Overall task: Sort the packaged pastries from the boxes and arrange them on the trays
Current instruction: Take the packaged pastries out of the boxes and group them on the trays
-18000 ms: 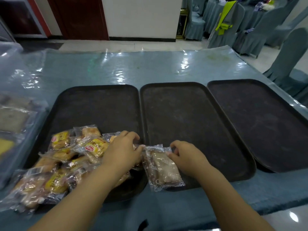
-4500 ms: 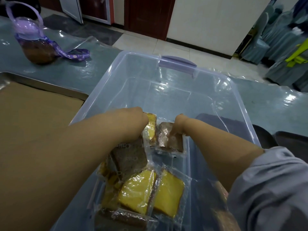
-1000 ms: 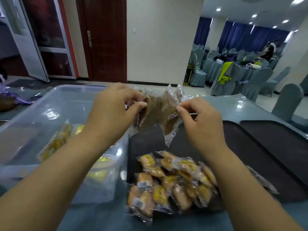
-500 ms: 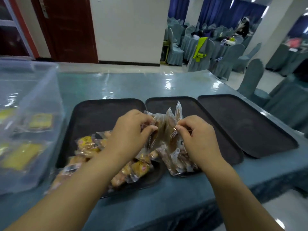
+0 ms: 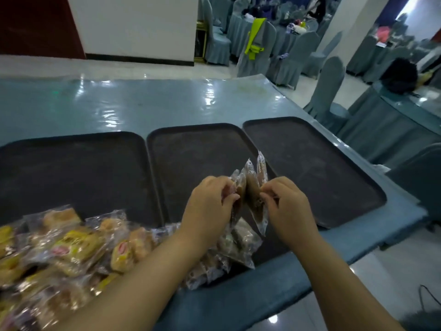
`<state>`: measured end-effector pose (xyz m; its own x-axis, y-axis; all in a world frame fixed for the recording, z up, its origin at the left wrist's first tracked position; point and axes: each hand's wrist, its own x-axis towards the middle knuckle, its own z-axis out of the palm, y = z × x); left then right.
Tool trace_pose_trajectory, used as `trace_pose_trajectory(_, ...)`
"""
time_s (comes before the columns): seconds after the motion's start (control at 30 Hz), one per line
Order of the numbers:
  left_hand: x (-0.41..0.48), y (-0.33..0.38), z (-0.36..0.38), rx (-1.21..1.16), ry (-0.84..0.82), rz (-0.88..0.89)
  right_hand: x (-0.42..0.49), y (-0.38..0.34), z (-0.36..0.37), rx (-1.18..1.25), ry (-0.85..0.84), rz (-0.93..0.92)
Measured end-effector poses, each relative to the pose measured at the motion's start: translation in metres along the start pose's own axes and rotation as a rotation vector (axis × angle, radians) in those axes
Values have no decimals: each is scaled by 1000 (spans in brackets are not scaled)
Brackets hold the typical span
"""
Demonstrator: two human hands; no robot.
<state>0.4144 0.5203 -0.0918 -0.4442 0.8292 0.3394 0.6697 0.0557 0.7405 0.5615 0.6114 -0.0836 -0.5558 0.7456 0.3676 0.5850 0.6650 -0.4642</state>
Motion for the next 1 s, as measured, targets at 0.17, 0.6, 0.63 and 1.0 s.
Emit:
trace_pose_trajectory(0.17, 13, -1, 58, -43, -86, -112, 7, 48, 11, 8, -29, -34)
trace_pose_trajectory(0.6, -26, 12, 117, -74, 11, -410, -15, 123, 31, 187, -336, -155)
trace_pose_trajectory(0.63, -30, 13, 119, -41, 20, -434, -17, 124, 32, 190, -373, -190)
trace_pose_trajectory(1.0, -60, 25, 101, 381, -57, -556, -19, 117, 21, 164, -624, -191)
